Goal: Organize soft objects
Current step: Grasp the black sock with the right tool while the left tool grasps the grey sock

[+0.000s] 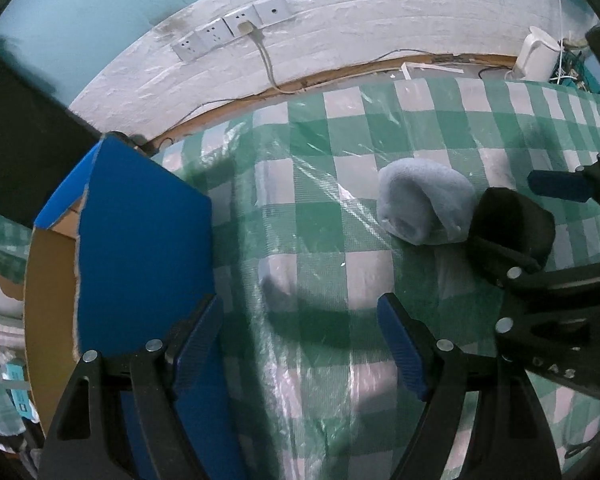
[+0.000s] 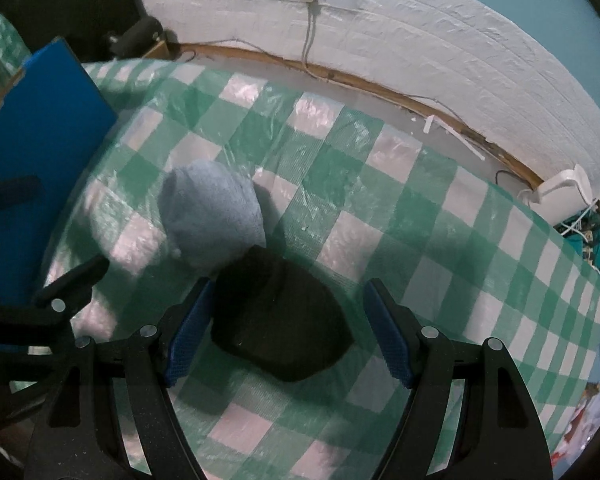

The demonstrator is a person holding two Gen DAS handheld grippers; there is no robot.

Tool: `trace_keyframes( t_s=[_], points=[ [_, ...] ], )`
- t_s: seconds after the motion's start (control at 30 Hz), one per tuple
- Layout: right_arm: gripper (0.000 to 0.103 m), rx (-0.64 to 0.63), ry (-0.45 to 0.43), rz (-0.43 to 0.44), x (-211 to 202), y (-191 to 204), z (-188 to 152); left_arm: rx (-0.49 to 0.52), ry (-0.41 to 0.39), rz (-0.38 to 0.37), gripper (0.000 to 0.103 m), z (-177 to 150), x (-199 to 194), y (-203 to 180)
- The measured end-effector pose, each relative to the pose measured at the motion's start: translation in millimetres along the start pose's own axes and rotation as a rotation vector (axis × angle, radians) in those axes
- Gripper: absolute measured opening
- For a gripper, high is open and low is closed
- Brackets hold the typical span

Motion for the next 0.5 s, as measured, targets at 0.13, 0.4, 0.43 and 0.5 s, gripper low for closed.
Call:
trace_keyframes(
  t_s=[0.13, 0.4, 0.43, 0.5],
  points=[
    [0.066, 0.023, 0.013, 0.044, 8.1, -4.3, -1.7, -0.001, 0.011, -0.010, 0.081, 2.6, 6.1, -1.4],
    [0.037, 0.146, 0.038, 0.086, 0.1, -26.0, -16.9, -0.002, 0.033, -0.038, 0.083, 9.3, 13.3, -6.0],
    [0.037, 0.167, 0.037, 0.083, -1.6, -30.3, -18.8, 0.000, 0.032, -0.043, 0.085, 11.9, 13.6, -7.4],
    [0.037, 0.209, 0.034, 0.082, -5.2, -40.3, -22.9, 0.007, 0.023, -0.057, 0.089, 15.1, 10.9, -12.0]
  ],
)
Point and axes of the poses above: each gripper's, at about its wrist camera, not at the fingertips, and x roughly the way its jaws point, y to its left, z to its top, the point moved 1 cm from there along x, roughly the way its jaws point, and after that the axes turned 3 degrees about -x, right-handed, at the moved point
